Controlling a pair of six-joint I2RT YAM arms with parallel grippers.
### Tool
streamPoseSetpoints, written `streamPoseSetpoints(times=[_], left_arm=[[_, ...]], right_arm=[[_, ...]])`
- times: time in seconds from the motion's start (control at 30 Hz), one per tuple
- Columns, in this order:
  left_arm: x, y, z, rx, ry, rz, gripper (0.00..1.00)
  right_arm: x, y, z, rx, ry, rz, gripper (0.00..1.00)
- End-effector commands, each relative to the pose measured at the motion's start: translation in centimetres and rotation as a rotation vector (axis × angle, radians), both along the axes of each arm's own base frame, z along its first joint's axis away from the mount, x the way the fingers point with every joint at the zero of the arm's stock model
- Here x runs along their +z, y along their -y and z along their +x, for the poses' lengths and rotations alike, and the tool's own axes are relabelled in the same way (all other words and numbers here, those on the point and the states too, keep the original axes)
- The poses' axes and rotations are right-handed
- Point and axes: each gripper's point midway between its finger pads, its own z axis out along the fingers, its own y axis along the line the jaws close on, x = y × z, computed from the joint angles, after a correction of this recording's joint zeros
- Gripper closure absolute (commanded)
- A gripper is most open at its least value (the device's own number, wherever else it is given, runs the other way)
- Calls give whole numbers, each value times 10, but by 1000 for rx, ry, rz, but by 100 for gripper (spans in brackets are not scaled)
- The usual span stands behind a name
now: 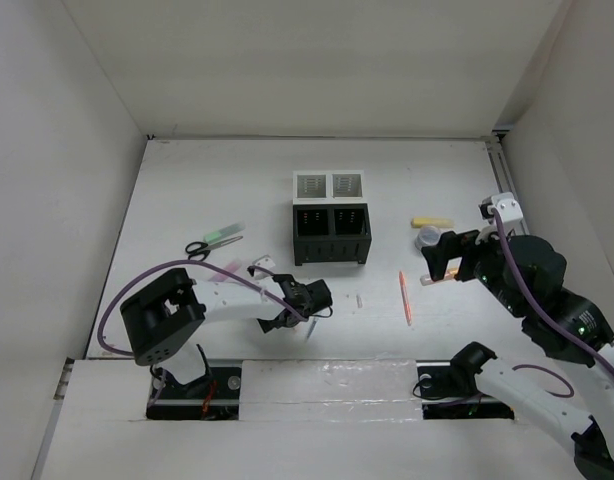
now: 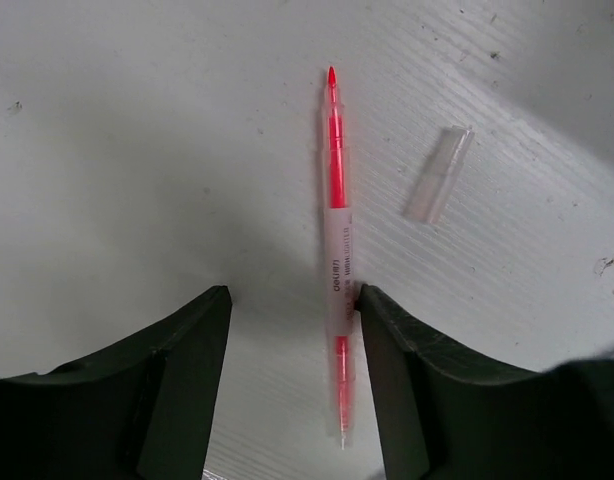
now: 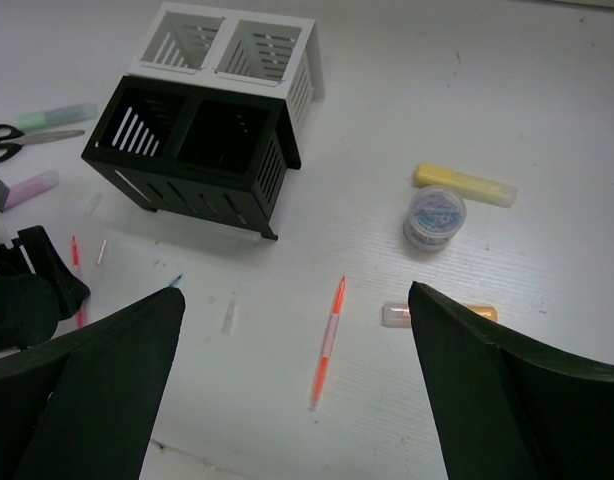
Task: Sort the stationery into containers
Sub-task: Pick up the pen from the center of the board.
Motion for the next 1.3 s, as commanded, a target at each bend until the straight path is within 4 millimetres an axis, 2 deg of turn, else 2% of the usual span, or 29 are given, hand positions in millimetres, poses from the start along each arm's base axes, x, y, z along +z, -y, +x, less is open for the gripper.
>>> streamPoseSetpoints(times=[0.0,0.03,0.27,0.43,0.63,0.77,0.87,0.9,0.93,1.0,1.03,1.1,1.13,1.23,1.27], left_arm=[[-18,-7,-6,93,-11,-4,51],[-19,-5,-7,94,-17,-17,58],[-27,-11,-14,114,-39,-15,79],[-22,-19,-17,141,-29,-28,100],[-18,-31,-25,170,-17,-77,100],[-4,-27,-18,129,33,-101,100],[24,-25,-13,111,96,-68,100],[38,-19,-8,117,118,-88,100],[47,-26,-8,114,125,-57,100],[67,-26,-3,104,187,-65,100],[84,-26,-1,104,215,-93,100],[104,-29,6,88,271,-107,100],[123,-25,11,71,309,-156,100],[159,-22,23,-77,391,-132,100],[178,-19,26,-107,423,-166,100]], right_arm=[[17,-2,1,4,60,49,0],[17,-2,1,4,60,49,0],[18,0,-1,4,67,54,0],[20,1,-2,4,67,54,0],[24,-4,-5,31,67,75,0],[19,-16,-6,94,45,65,0],[11,-26,-1,122,3,50,1],[-4,-27,1,121,-37,26,3],[-13,-31,4,129,-66,12,3],[-35,-32,5,128,-122,-22,5],[-38,-35,6,132,-140,-17,8],[-44,-45,6,156,-163,7,10],[-53,-47,4,160,-190,13,11],[-66,-60,6,174,-229,57,12],[-84,-66,6,179,-273,41,14]])
